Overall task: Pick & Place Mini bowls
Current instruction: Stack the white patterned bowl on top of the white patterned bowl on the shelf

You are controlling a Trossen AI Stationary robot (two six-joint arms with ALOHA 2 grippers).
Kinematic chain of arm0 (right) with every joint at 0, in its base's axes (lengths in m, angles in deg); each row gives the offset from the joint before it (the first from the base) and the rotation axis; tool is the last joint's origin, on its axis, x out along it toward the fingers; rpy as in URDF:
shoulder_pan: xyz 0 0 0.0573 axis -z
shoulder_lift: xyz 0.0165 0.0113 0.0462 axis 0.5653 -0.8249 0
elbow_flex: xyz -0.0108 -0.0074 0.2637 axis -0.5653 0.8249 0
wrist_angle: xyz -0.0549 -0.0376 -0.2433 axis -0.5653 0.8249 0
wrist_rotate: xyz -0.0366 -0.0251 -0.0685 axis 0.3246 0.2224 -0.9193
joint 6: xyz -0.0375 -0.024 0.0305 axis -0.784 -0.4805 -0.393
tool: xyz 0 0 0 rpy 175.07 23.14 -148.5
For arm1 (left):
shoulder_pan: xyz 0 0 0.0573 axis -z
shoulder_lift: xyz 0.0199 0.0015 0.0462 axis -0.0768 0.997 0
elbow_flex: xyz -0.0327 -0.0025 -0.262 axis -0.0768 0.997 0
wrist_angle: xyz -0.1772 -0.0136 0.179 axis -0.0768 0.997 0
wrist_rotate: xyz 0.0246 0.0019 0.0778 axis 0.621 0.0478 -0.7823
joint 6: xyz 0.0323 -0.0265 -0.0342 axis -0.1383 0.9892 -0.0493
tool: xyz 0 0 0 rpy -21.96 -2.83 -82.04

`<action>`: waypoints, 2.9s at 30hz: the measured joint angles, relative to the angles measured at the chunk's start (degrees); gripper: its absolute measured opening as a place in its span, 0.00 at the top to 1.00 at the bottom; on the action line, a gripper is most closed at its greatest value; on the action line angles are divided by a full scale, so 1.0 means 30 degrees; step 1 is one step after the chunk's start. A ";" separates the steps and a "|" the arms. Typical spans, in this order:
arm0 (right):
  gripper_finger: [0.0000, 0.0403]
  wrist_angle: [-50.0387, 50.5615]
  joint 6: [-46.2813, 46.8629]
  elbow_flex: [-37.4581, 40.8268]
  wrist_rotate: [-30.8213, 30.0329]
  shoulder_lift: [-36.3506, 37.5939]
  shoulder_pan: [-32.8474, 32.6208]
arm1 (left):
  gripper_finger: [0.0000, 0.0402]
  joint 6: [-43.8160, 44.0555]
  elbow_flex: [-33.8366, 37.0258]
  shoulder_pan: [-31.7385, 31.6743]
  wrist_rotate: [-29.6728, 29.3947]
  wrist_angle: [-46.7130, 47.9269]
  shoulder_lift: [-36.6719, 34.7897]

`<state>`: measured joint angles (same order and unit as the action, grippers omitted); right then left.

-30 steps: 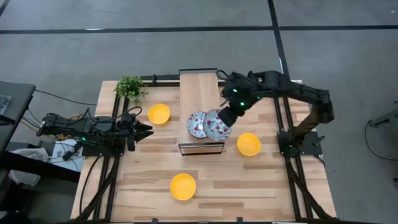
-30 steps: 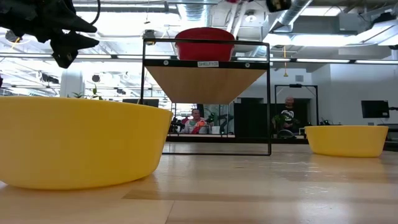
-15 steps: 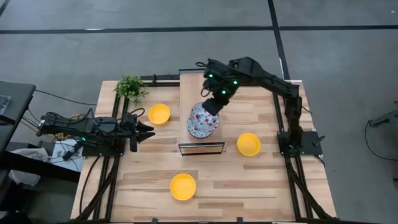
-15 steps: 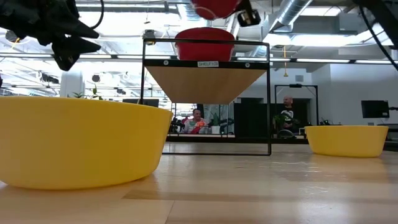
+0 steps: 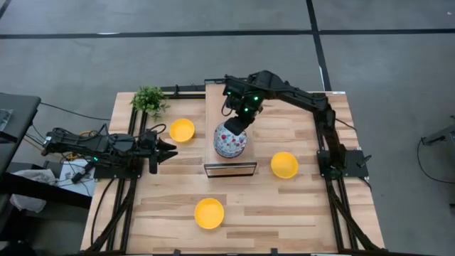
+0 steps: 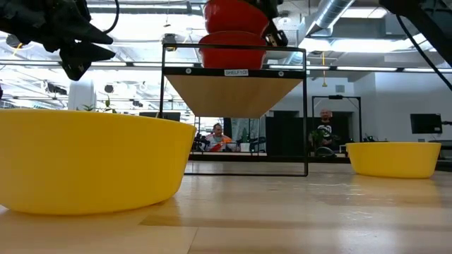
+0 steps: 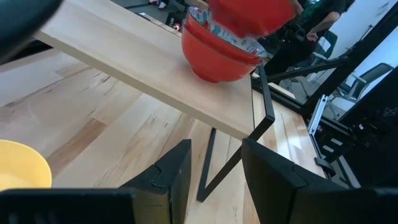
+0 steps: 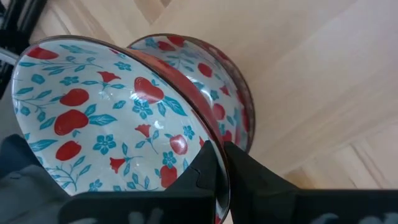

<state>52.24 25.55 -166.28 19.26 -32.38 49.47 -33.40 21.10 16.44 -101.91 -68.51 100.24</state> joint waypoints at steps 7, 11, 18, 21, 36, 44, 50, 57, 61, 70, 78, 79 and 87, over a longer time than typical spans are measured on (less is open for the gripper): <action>1.00 -0.0006 -0.0283 0.0010 -0.0482 -0.0322 -0.0140 | 0.65 -0.0047 0.0000 -0.0001 0.0000 0.0006 0.0007; 0.99 -0.0008 -0.0278 0.0010 -0.0588 -0.0322 -0.0144 | 0.65 -0.0067 0.0000 -0.0006 0.0000 0.0006 0.0003; 0.99 -0.0076 -0.0424 0.0032 -0.0519 -0.0849 -0.0374 | 0.65 -0.0064 0.0000 -0.0003 0.0000 0.0006 0.0000; 0.99 -0.0002 -0.0577 0.0032 -0.0595 -0.0869 -0.0351 | 0.65 -0.0064 0.0000 -0.0007 0.0000 0.0006 0.0000; 0.99 -0.0008 -0.0570 0.0032 -0.0865 -0.0869 -0.0388 | 0.65 -0.0064 0.0000 -0.0002 0.0000 0.0013 0.0000; 0.98 -0.0022 -0.0571 0.0250 -0.0819 -0.0876 -0.0388 | 0.65 -0.0064 0.0000 0.0000 0.0000 0.0021 0.0000; 0.96 -0.0003 -0.0577 0.0250 -0.0791 -0.0876 -0.0390 | 0.65 -0.0064 -0.0007 -0.0007 0.0000 0.0021 0.0000; 0.89 -0.0015 -0.0587 0.0250 -0.0725 -0.0876 -0.0388 | 0.65 -0.0064 -0.0007 -0.0006 -0.0006 0.0021 0.0000; 0.86 -0.0023 -0.0607 0.0250 -0.0688 -0.0876 -0.0388 | 0.65 -0.0064 -0.0007 0.0000 -0.0007 0.0021 0.0000; 0.85 -0.0008 -0.0621 0.0250 -0.0318 -0.0876 -0.0381 | 0.65 -0.0072 -0.0007 -0.0006 -0.0007 0.0021 0.0000; 0.85 -0.0008 -0.0584 0.0250 -0.0302 -0.0876 -0.0381 | 0.65 -0.0072 -0.0007 -0.0002 -0.0007 0.0021 0.0000; 0.85 -0.0008 -0.0584 0.0250 -0.0302 -0.0876 -0.0381 | 0.65 -0.0072 -0.0007 0.0000 -0.0007 0.0021 0.0000; 0.85 -0.0003 -0.0592 0.0250 -0.0295 -0.0876 -0.0381 | 0.65 -0.0072 -0.0007 -0.0004 -0.0007 0.0021 0.0000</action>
<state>52.23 23.77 -165.53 18.38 -35.01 48.33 -33.62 21.08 16.43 -101.93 -68.45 100.24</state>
